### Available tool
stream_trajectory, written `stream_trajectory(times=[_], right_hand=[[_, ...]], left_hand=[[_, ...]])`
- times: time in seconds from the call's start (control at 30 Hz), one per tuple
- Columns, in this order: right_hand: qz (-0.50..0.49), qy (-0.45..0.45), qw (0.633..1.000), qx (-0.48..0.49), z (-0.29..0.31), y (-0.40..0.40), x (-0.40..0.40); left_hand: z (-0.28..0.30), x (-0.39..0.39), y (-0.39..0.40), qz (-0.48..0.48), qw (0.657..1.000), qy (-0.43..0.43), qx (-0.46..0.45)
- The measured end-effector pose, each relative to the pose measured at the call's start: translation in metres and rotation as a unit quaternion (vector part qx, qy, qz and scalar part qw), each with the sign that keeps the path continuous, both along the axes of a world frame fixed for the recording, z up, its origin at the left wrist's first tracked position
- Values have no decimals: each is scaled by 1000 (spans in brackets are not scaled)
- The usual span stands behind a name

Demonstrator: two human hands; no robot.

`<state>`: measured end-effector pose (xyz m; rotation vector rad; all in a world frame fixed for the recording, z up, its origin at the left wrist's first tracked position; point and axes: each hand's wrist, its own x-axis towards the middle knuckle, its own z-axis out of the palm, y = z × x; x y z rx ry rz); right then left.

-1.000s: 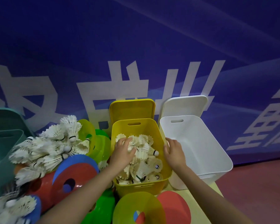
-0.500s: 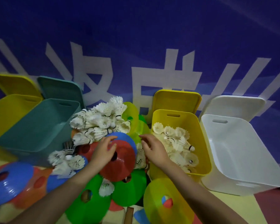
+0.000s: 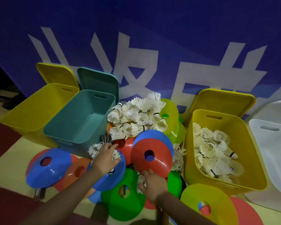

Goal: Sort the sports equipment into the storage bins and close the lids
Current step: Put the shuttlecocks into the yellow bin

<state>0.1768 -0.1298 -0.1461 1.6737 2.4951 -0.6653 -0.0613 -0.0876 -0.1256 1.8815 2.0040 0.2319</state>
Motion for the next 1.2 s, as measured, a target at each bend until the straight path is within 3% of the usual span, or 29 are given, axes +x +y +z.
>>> stream_trajectory(times=[0.23,0.33,0.5,0.6,0.67,0.83,1.0,1.2], right_hand=[[-75,-82,994,-1,-11,-19,-26],[-104,-90,990,-11,-15,-19,-34],[-158,-32,987,-25,-21,-23,-37],[-191,44,980,-46,-21,-25,-35],[-210,103,971,-49,-20,-26,-31],[-220,234,947,-28,-3,-23,-16],[-270,382,884,-23,32,-11,4],[-305,470,828,22,71,5,55]], left_hand=[[-10,-1,18,-134,971,196,-23],[-14,-7,21,-176,961,211,-40],[-13,-16,24,-229,948,205,-84],[-18,-22,21,-264,934,235,-54],[-18,-25,19,-249,949,192,-31],[-4,-22,9,-140,988,-58,16],[19,1,3,-84,973,-207,61],[58,69,6,-23,940,-331,85]])
